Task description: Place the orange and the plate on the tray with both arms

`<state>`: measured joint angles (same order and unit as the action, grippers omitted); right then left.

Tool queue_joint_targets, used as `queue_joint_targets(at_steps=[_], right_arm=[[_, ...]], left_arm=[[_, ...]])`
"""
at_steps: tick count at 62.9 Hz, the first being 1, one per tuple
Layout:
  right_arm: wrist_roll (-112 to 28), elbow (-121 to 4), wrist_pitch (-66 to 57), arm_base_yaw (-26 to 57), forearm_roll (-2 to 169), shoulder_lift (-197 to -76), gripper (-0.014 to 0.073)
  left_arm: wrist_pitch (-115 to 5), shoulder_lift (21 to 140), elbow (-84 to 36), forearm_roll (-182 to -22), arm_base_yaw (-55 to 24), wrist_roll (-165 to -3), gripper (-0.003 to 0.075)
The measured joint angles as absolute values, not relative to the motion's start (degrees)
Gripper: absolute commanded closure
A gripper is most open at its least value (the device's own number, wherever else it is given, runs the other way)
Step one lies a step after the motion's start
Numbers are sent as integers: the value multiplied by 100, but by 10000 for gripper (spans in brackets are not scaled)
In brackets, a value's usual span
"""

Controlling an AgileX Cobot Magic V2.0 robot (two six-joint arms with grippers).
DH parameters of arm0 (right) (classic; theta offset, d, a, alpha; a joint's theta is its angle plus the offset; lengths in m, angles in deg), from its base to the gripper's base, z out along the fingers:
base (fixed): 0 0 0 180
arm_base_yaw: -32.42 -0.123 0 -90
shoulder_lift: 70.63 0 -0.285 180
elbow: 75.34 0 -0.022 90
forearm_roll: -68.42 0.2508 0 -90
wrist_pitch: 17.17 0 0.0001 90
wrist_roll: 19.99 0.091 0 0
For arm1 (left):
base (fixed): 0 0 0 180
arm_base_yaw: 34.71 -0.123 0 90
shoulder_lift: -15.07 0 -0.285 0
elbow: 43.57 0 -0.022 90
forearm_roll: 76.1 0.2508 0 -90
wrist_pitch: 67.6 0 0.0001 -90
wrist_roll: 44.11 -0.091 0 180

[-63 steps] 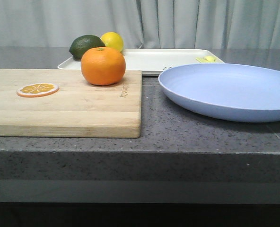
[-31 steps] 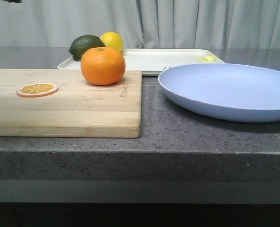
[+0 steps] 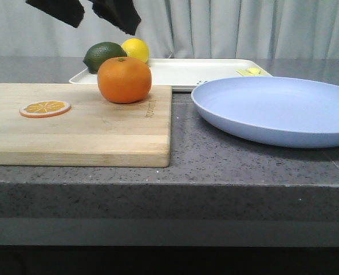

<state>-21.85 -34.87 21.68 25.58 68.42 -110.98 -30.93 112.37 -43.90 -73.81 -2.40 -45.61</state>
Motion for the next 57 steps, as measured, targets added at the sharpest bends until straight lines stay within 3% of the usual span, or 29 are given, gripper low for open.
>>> queue_joint_targets(at_steps=[37,43,52,57], right_arm=[[-2185,-3487,2171,2558,6842,-11098,-61],[-2185,-3487,2171,2558,6842,-11098,-61],[-2185,-3487,2171,2558,6842,-11098,-61],[-2185,-3487,2180,2558,6842,-11098,-61]], left_arm=[[-2503,12671,-5317,-7296,-60,-4586,121],[-2364,12708,-5317,-7281,-60,-4586,167],[-2317,12731,-5322,-7275,-60,-4586,296],[-2264,12746,-5373,-7275,-60,-4586,309]])
